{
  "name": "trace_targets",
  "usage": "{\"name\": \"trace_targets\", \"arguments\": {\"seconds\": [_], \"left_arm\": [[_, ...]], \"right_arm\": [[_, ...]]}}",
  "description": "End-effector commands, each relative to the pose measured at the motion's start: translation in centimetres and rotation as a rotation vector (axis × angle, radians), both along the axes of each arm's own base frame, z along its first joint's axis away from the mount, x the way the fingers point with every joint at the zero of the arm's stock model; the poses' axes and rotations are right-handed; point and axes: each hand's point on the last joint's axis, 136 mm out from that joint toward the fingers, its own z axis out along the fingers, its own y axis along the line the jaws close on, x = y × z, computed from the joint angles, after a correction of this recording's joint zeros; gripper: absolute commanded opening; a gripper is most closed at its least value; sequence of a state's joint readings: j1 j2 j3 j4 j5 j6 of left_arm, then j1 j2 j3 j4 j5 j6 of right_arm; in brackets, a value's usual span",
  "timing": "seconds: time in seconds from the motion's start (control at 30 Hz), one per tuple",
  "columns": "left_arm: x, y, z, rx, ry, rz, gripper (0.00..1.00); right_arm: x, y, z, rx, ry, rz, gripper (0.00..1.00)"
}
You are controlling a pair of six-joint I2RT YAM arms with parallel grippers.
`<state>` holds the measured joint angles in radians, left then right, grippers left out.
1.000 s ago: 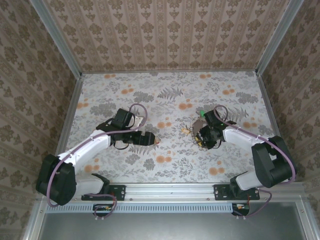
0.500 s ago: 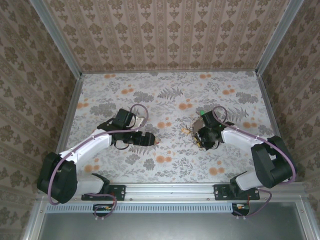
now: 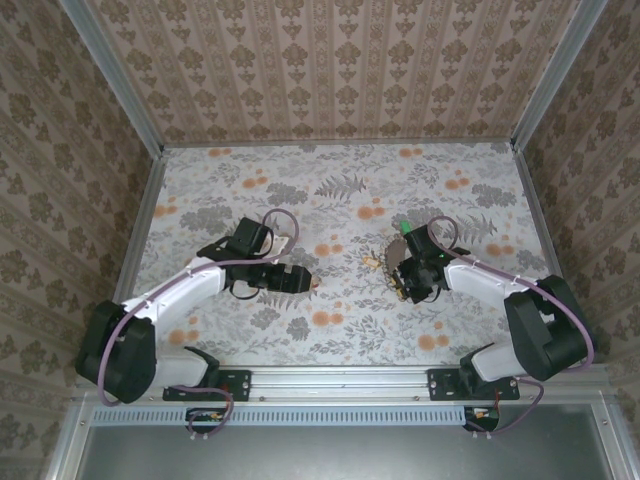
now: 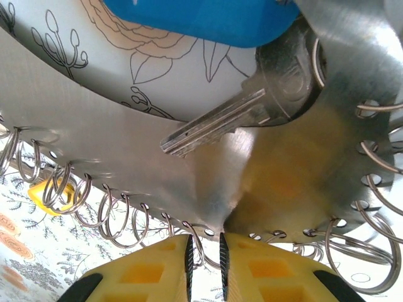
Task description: Put the keys on the keyring
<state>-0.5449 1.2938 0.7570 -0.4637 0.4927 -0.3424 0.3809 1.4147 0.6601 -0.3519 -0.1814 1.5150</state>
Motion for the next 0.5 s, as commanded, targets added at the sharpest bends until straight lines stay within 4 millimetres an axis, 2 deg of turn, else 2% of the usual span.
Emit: {"name": "trace_targets", "arguments": {"seconds": [0.0, 0.23, 0.47], "left_arm": [[0.45, -0.60, 0.80, -0.003, -0.034, -0.030, 0.93], [0.31, -0.46, 0.49, 0.006, -0.031, -0.031, 0.93], [0.14, -0.39, 0.40, 0.009, -0.032, -0.034, 0.93]], "right_arm": [[0.23, 0.06, -0.21, -0.006, -0.004, -0.020, 0.22], [0.97, 0.44, 0.08, -0.017, -0.020, -0.023, 0.21], [0.80, 0.46, -0.70, -0.035, -0.006, -0.046, 0.20]]}}
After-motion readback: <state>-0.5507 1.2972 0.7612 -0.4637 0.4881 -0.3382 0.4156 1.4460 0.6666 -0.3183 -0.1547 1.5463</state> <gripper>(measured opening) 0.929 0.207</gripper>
